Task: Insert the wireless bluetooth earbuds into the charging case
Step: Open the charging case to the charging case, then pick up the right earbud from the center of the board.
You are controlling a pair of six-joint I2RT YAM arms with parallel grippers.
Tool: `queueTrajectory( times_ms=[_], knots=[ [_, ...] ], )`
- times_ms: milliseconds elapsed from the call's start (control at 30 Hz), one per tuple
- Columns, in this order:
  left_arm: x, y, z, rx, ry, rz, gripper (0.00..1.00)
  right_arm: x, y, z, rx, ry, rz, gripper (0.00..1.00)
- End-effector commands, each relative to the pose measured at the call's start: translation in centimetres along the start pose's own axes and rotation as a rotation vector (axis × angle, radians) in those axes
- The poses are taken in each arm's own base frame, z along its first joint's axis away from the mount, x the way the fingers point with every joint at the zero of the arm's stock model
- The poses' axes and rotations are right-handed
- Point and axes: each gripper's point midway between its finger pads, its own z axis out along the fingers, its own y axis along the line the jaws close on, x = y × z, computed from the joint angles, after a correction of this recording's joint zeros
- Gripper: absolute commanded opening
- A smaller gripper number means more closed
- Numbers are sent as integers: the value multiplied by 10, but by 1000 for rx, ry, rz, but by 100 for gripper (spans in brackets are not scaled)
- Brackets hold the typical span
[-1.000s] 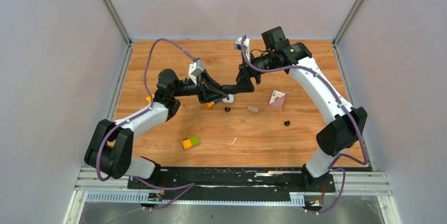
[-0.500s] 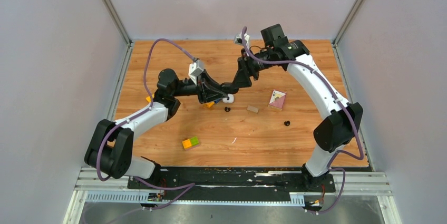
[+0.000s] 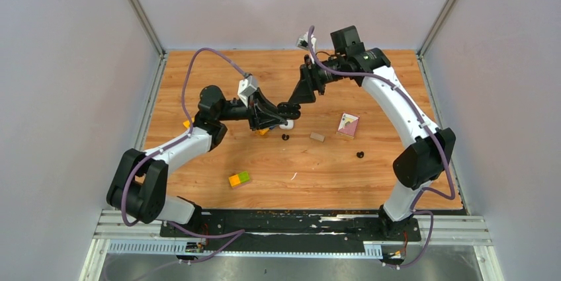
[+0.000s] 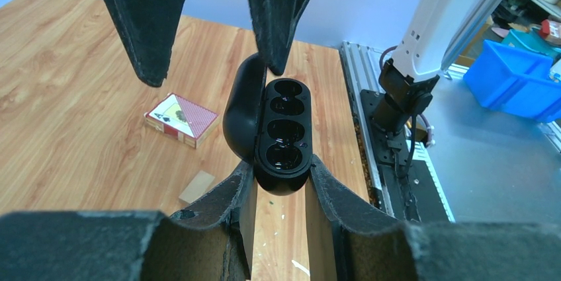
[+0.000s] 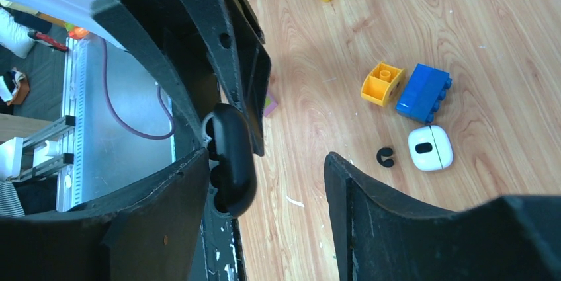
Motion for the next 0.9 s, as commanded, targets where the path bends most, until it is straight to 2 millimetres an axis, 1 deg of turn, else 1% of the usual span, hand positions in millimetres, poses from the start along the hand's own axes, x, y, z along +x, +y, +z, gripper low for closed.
queueTrajectory(
  times_ms=[0,100,167,233,300,333,400,467,500,633,667,700,800,833,867],
  knots=[
    [-12,4,4,-6,-13,39,0,-42,26,-18,-71,-111,-79,64],
    [-9,7,3,-21,-8,15,0,-60,46,-37,-148,-174,-105,65],
    [-7,8,2,-27,-6,0,0,-66,47,-49,-147,-201,-109,65],
    [-6,7,0,-28,-5,-11,0,-65,40,-62,-114,-215,-115,65],
    [-7,7,-2,-32,-8,-19,0,-56,27,-78,-47,-219,-118,63],
    [-8,6,-3,-34,-9,-26,0,-49,16,-86,7,-215,-113,60],
    [-12,6,-7,-41,-15,-30,0,-22,-7,-100,125,-172,-143,54],
    [-15,6,-11,-49,-21,-33,0,15,-22,-112,239,-73,-213,47],
    [-17,6,-13,-56,-24,-33,0,37,-28,-115,287,-3,-252,42],
    [-21,6,-19,-77,-34,-35,0,126,-39,-125,390,241,-446,22],
    [-23,6,-20,-80,-35,-35,0,141,-41,-131,440,283,-507,18],
    [-24,6,-20,-83,-37,-36,0,160,-44,-131,457,318,-538,17],
    [-25,5,-21,-87,-37,-38,0,203,-46,-129,485,383,-685,14],
    [-24,6,-21,-91,-32,-47,0,221,-48,-125,482,404,-739,13],
    [-23,7,-21,-97,-28,-52,0,231,-49,-123,484,419,-817,14]
  ],
)
